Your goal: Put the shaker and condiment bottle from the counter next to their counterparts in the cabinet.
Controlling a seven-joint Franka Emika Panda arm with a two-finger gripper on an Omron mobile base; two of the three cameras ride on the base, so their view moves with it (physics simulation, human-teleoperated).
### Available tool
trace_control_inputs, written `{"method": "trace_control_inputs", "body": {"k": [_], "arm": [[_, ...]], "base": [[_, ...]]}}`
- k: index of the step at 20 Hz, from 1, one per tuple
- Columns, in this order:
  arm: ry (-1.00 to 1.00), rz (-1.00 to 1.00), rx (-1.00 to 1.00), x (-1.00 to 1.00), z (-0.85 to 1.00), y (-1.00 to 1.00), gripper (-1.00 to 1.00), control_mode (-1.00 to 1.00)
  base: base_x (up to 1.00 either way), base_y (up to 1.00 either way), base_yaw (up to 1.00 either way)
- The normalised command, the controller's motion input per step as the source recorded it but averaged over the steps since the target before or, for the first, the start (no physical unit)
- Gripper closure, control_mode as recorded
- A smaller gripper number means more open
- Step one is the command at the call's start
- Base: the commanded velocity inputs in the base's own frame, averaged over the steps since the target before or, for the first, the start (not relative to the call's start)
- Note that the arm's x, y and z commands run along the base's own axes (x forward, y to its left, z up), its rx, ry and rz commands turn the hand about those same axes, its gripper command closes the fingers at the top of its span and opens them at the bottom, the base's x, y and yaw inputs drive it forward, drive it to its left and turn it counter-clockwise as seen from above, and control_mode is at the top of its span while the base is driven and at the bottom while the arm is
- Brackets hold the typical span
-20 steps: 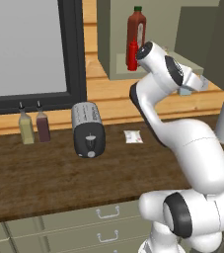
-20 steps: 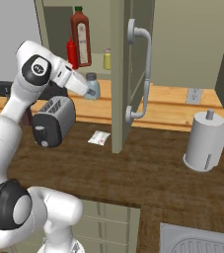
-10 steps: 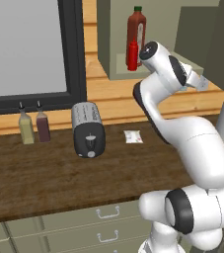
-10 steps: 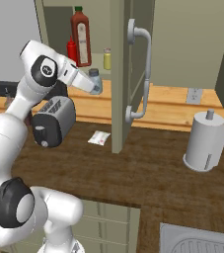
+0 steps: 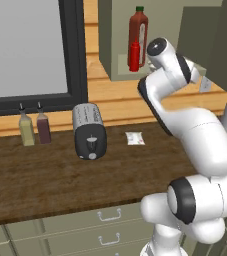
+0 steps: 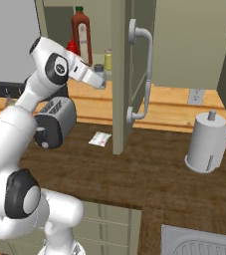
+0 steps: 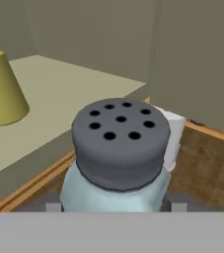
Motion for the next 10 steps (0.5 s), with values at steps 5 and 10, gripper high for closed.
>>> {"method": "trace_control_inputs", "body": {"k": [5,10], "arm": [[0.0,0.04,0.01,0.2,0.12,0.0,1.0,-1.0],[0.0,0.03,0.0,0.38,0.02,0.0,1.0,-1.0]], "base": [[0.0,0.0,0.0],[0.0,0.0,0.0]]}}
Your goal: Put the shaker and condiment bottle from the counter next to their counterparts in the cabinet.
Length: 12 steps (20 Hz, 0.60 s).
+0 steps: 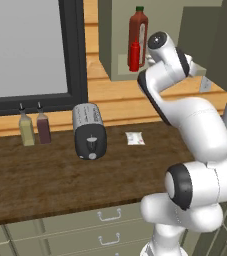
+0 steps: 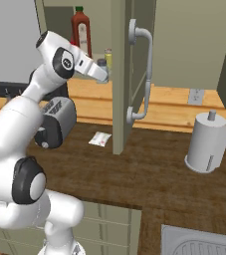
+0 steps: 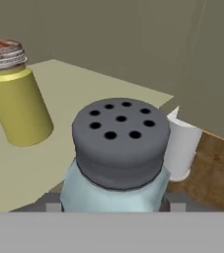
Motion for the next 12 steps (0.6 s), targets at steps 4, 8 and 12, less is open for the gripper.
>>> {"method": "trace_control_inputs", "body": {"k": [4,8,12], "arm": [[-0.04,0.0,0.0,0.34,0.0,-0.02,1.0,-1.0],[-0.07,0.0,0.0,0.38,0.0,-0.07,1.0,-1.0],[-0.04,0.0,0.0,0.38,0.0,-0.12,1.0,-1.0]], "base": [[0.0,0.0,0.0],[0.0,0.0,0.0],[0.0,0.0,0.0]]}}
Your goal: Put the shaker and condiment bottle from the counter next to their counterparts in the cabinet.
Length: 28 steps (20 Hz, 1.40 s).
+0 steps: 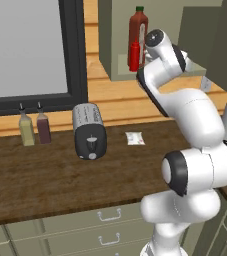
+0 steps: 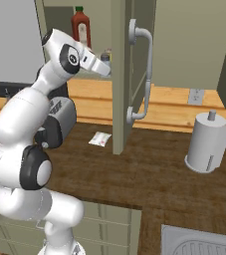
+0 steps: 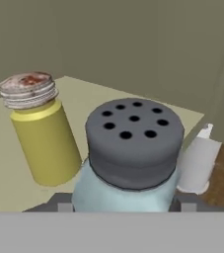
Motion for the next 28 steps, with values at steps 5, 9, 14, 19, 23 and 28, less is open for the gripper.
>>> {"method": "trace_control_inputs", "body": {"k": [5,9,14,19,23,28], "arm": [[-0.01,0.01,0.0,0.46,0.01,-0.1,1.0,-1.0],[0.0,0.05,0.0,0.48,0.01,-0.16,1.0,-1.0],[0.0,0.06,0.0,0.38,-0.03,-0.13,1.0,-1.0],[0.0,0.05,0.0,0.24,-0.02,-0.15,1.0,-1.0],[0.0,0.04,-0.01,0.0,-0.13,-0.04,-1.0,-1.0],[0.0,0.0,0.0,-0.15,0.0,-0.01,-1.0,-1.0]], "base": [[0.0,0.0,0.0],[0.0,0.0,0.0],[0.0,0.0,0.0],[0.0,0.0,0.0],[0.0,0.0,0.0],[0.0,0.0,0.0]]}}
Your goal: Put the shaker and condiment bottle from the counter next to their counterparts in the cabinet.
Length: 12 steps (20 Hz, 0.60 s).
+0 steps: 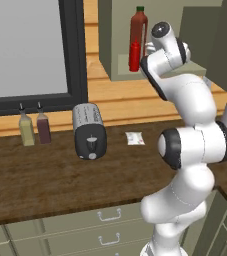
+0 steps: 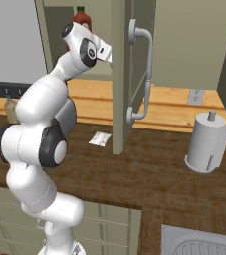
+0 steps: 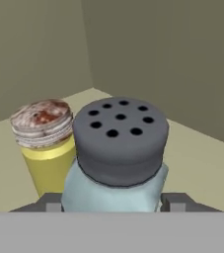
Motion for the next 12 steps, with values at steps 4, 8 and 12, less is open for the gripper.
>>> {"method": "trace_control_inputs", "body": {"k": [4,8,12], "arm": [[-0.05,0.01,0.0,-0.36,0.0,0.0,-1.0,-1.0],[-0.1,0.01,0.0,-0.49,0.04,0.0,-1.0,-1.0],[-0.14,0.05,0.0,-0.77,0.12,0.0,-1.0,-1.0]], "base": [[0.0,0.0,0.0],[0.0,0.0,0.0],[0.0,0.0,0.0]]}}
